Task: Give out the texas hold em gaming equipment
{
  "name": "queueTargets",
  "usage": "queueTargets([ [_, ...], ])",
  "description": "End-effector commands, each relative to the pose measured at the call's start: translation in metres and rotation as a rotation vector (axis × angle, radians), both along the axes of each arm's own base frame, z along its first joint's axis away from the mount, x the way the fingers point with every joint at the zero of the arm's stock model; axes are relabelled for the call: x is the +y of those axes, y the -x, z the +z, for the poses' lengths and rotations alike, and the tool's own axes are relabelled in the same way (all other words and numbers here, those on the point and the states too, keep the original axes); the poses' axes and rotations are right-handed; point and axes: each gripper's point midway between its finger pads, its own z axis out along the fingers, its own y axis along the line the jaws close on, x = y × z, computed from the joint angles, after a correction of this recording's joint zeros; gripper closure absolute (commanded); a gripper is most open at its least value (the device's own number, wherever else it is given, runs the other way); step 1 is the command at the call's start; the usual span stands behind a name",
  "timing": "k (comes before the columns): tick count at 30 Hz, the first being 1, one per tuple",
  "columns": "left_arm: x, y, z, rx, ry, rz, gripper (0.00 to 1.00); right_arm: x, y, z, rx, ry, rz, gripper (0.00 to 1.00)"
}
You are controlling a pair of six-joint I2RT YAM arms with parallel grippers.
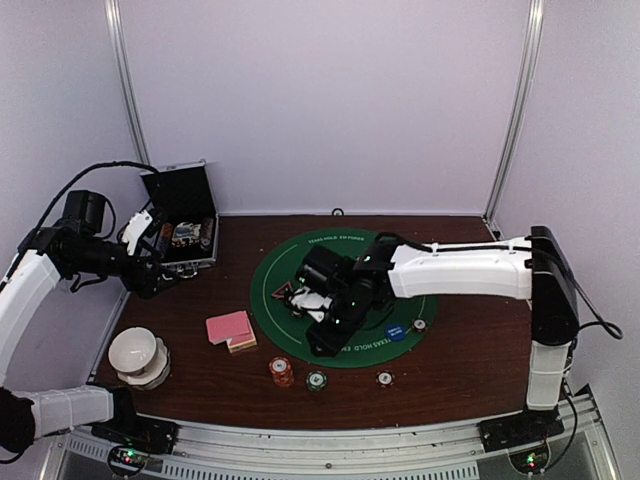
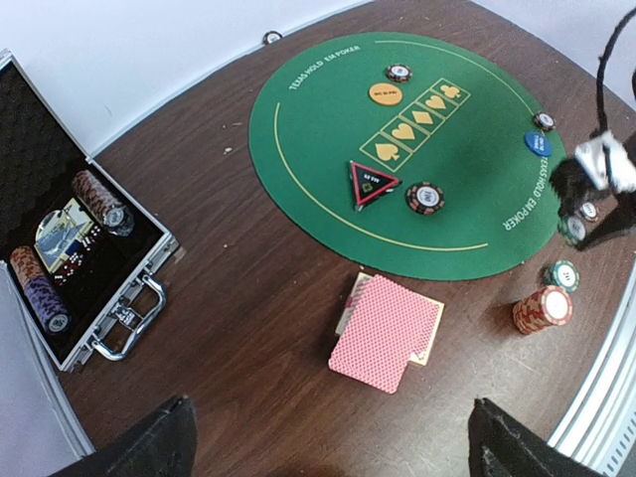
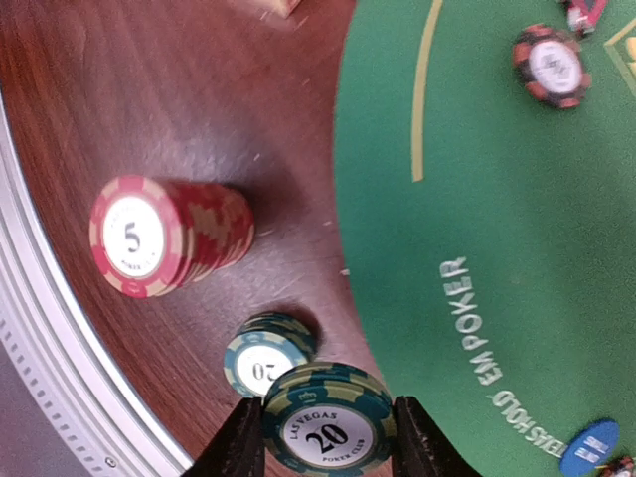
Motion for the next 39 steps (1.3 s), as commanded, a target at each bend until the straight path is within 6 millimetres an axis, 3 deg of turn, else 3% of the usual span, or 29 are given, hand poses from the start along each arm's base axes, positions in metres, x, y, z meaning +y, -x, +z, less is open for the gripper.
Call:
queueTargets([
  [1, -0.001, -0.005, 0.012, -0.040, 0.001, -0.007, 0.03, -0.022, -0.062, 0.072, -0.108, -0.123, -0.162, 0.91],
  [6, -0.001, -0.006, 0.010, -0.031, 0.000, -0.006, 0.02, -0.066, -0.130, 0.075, -0.174, -0.081, -0.338, 0.93],
  [12, -0.001, -0.005, 0.006, -0.020, 0.001, -0.008, 0.03, -0.107, -0.207, 0.042, -0.229, 0.023, -0.507, 0.93],
  [19, -0.001, -0.006, 0.008, -0.026, -0.003, -0.004, 0.02, -0.132, -0.270, 0.008, -0.233, 0.059, -0.630, 0.92],
  [24, 0.000, -0.005, 0.008, -0.031, -0.007, -0.004, 0.03, -0.146, -0.297, -0.007, -0.221, 0.062, -0.679, 0.90],
  [31, -0.001, -0.005, 0.005, -0.021, -0.004, -0.006, 0.02, -0.158, -0.319, -0.028, -0.197, 0.071, -0.711, 0.85],
  [37, -0.001, -0.006, 0.006, -0.024, -0.004, -0.006, 0.02, -0.161, -0.323, -0.047, -0.168, 0.105, -0.718, 0.63],
  [39, 0.000, -0.006, 0.008, -0.029, -0.007, -0.005, 0.02, -0.161, -0.323, -0.046, -0.169, 0.104, -0.721, 0.48],
])
